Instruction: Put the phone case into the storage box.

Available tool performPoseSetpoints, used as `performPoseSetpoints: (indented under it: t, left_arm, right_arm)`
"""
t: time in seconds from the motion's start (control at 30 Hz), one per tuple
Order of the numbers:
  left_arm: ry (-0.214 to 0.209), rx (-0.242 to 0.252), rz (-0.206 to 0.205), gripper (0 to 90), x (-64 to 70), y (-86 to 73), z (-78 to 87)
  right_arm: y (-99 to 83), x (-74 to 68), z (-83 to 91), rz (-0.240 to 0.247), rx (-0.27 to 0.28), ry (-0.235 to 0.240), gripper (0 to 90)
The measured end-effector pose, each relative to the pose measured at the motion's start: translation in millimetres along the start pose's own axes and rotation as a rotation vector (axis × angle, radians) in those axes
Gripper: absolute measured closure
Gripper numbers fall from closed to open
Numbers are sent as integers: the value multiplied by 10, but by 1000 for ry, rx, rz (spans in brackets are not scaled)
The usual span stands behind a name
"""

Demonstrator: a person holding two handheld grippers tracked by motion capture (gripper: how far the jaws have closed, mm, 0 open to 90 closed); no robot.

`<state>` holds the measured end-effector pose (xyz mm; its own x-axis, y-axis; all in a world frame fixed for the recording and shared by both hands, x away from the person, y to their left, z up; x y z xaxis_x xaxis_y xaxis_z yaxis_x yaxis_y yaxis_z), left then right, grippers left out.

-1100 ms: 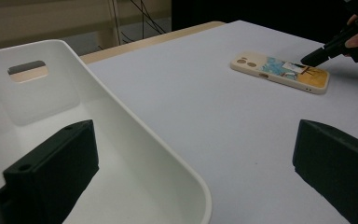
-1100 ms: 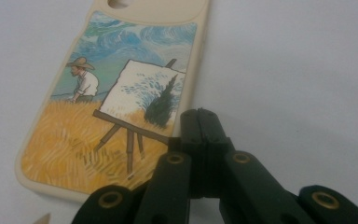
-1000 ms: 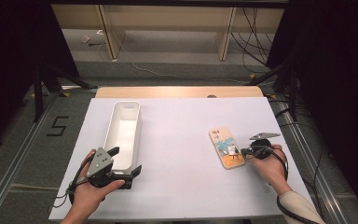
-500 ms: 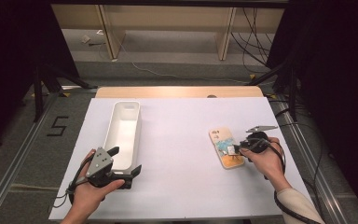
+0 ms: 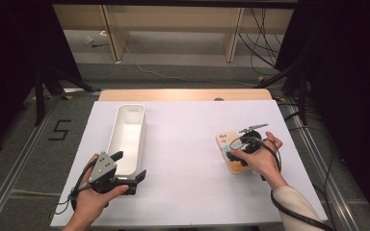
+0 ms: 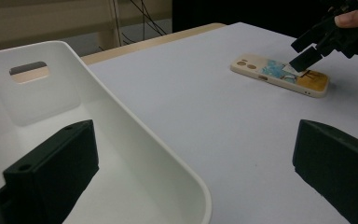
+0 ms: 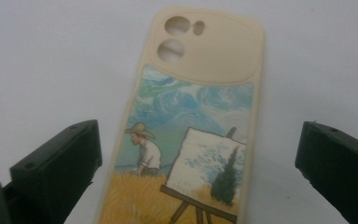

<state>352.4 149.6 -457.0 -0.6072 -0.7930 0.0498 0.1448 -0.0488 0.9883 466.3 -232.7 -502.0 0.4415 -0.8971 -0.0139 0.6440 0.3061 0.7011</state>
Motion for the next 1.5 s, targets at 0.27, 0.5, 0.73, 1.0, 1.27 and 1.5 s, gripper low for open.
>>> performPoseSetpoints:
  t: [0.27, 0.5, 0.73, 1.0, 1.27, 1.5]
  left_arm:
    - [1, 2, 5, 0, 3, 3, 4]
    - [0, 4, 6, 0, 3, 6, 8]
    - [0, 3, 6, 0, 4, 4, 5]
    - [-1, 3, 6, 0, 3, 4, 8]
    - [-5, 4, 3, 0, 6, 7, 7]
    - [-5, 4, 3, 0, 7, 7, 6]
  right_arm:
    - [18, -84, -138, 5, -99, -19, 5]
    - [37, -60, -191, 3, -149, -47, 9]
    - [7, -56, -201, -4, -208, -53, 17]
    - [11, -75, -227, -21, -274, -73, 33]
    - [-8, -86, -248, -25, -321, -82, 35]
    - [-20, -87, -275, -23, -338, -83, 37]
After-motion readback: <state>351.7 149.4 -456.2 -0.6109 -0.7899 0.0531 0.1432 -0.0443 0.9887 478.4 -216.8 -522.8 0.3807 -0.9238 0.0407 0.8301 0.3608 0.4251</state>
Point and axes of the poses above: each handheld gripper's, and its own axes: z roughly backward along the jaws, y roughly out of its top, x roughly to its right, the point moved 6 cm from there along -z, roughly forward along the jaws, and after that the axes turned 12 degrees about x, right-handed, at the moved point
